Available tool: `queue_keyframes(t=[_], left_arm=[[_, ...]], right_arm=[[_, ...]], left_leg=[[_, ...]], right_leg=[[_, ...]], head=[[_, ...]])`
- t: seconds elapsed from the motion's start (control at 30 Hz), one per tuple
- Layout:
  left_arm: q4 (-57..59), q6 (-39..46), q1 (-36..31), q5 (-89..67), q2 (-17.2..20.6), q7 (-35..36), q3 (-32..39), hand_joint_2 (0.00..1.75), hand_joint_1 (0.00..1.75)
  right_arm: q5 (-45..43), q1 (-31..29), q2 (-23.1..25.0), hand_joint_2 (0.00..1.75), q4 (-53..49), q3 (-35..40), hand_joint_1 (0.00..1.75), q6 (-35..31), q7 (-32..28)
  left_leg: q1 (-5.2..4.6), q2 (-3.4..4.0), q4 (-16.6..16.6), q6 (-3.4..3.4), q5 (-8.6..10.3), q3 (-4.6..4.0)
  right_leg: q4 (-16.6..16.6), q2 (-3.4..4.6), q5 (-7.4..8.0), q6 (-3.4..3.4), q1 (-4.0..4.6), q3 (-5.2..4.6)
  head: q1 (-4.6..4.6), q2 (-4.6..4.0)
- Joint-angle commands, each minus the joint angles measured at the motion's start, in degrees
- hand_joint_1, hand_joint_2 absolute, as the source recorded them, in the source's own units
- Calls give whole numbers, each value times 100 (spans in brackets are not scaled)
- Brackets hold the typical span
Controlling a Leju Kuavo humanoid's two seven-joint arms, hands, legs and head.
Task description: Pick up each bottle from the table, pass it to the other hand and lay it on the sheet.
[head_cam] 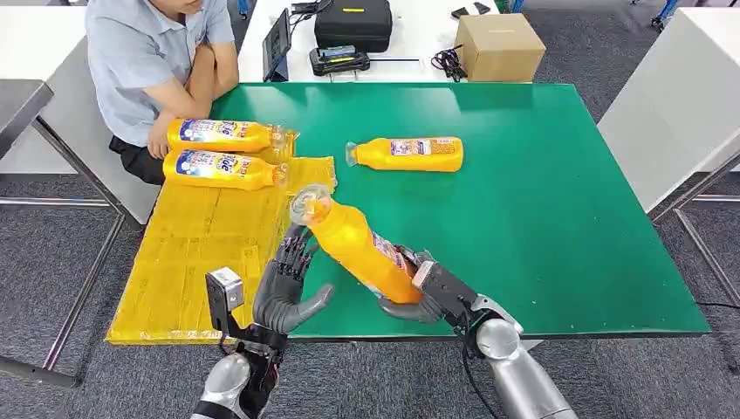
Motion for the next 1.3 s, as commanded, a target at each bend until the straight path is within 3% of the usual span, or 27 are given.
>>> queue_keyframes(t=[0.03, 0.17, 0.23, 0.47, 0.9, 1.3], left_arm=[[-322, 459, -272, -526, -33, -428, -261, 175, 0], [-51, 358, -409, -325, -33, -488, -325, 175, 0], [-90, 322, -368, -262, -33, -463, -306, 175, 0], [717, 211, -654, 37, -33, 2, -432, 175, 0], [1087, 236, -743, 57, -33, -59, -473, 175, 0], [1464, 271, -901, 238, -33, -184, -84, 175, 0]], right_arm=[[2, -562, -1, 175, 1167, 839, 175, -45, -59], [269, -867, 106, 175, 1581, 1221, 175, -315, -109], [934, -1034, 143, 175, 1645, 1517, 175, -1007, 98], [941, -1083, 336, 175, 1700, 1541, 175, -900, 88], [792, -1024, 392, 175, 1334, 1508, 175, -758, 103], [482, -957, 326, 175, 1023, 1713, 175, -405, -107]], left_leg=[[11, 24, 11, -12, -16, 16], [7, 16, 4, -11, -9, 16], [9, 21, 7, -13, -11, 18], [5, -1, -1, -7, -1, 12], [4, 8, 3, -8, -4, 6], [3, 4, 1, -6, -3, 5]], right_leg=[[4, 19, -7, -14, 12, 13], [0, 15, -2, -13, 8, 14], [3, 17, -4, -16, 10, 16], [-4, -3, -2, -7, 6, 12], [3, 7, -3, -10, 5, 5], [1, 4, -3, -8, 3, 5]], head=[[0, 0], [0, 0], [2, 0], [2, 0], [2, 0], [2, 0]])
